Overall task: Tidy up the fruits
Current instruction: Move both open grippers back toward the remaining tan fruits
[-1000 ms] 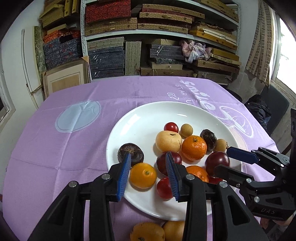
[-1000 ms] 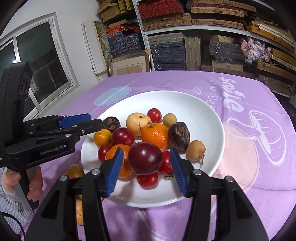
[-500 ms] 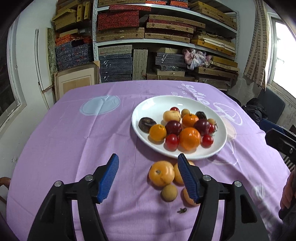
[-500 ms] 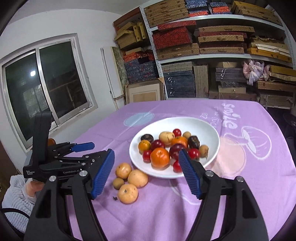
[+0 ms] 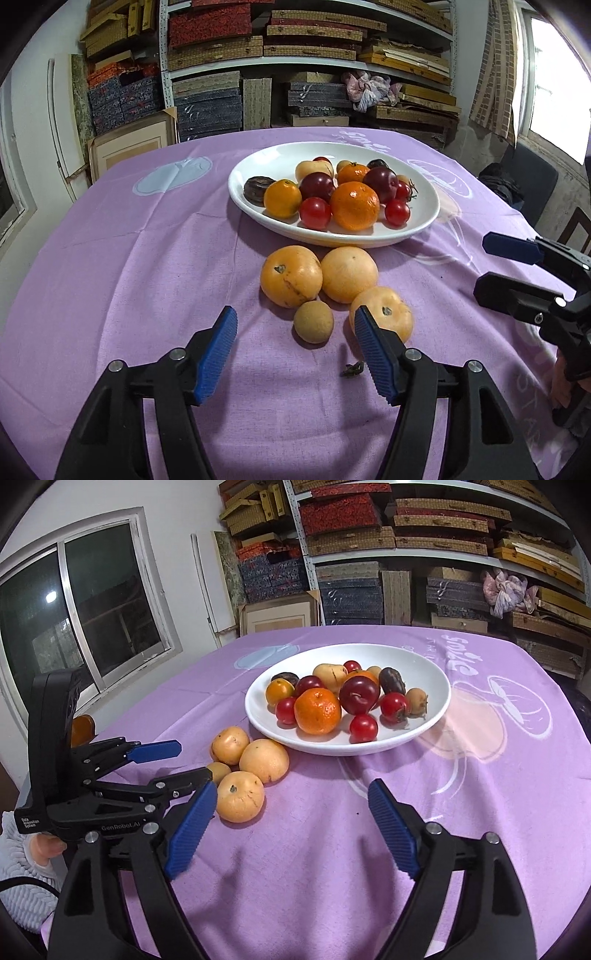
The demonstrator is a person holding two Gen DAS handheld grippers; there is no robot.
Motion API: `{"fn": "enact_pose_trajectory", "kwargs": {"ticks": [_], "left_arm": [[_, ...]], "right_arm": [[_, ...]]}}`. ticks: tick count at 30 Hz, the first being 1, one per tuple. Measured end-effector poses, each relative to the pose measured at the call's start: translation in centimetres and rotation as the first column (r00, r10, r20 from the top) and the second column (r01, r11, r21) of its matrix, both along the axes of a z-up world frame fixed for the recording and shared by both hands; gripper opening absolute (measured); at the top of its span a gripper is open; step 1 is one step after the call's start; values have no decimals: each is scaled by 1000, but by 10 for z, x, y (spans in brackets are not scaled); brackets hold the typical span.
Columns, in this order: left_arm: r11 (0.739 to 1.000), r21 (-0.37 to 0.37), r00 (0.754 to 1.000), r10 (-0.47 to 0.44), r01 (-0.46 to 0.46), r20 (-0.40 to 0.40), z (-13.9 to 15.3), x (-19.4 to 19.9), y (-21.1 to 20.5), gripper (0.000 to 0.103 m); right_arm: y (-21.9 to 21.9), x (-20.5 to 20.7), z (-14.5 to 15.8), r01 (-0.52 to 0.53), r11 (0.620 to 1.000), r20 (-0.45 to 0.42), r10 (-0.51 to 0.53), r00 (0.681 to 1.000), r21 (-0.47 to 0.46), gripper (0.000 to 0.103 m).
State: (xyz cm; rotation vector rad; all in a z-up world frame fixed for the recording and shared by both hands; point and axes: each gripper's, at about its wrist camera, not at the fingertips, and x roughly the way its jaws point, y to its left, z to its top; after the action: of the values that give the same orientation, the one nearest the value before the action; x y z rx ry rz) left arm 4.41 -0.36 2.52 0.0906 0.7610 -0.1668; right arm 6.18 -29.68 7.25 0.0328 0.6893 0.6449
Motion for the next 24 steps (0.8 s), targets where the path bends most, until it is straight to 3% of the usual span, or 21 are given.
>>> {"fn": "enact_pose_trajectory", "kwargs": {"ticks": [2, 8, 13, 17, 21, 24], "left_arm": [[1000, 17, 1000, 3, -3, -10, -2, 4, -3, 67], [997, -30, 993, 75, -78, -87, -12, 18, 16, 71], [986, 109, 992, 124, -123, -3, -4, 10, 12, 75], [988, 77, 991, 137, -136, -5, -3, 10, 21, 75], [997, 47, 999, 54, -54, 5, 1, 4, 9, 73], [996, 78, 999, 33, -32, -15, -3, 10, -2, 73]], "right_arm": [[-2, 3, -2, 4, 1000, -10, -4, 1000, 9, 82], [-5, 5, -4, 9, 1000, -33, -8, 999, 15, 83], [-3, 5, -7, 3, 1000, -41, -3, 999, 5, 84], [0, 5, -9, -4, 1000, -43, 4, 999, -6, 84], [1, 6, -10, 0, 1000, -48, 0, 999, -5, 84], [1, 6, -10, -1, 1000, -49, 1, 999, -4, 84]]}}
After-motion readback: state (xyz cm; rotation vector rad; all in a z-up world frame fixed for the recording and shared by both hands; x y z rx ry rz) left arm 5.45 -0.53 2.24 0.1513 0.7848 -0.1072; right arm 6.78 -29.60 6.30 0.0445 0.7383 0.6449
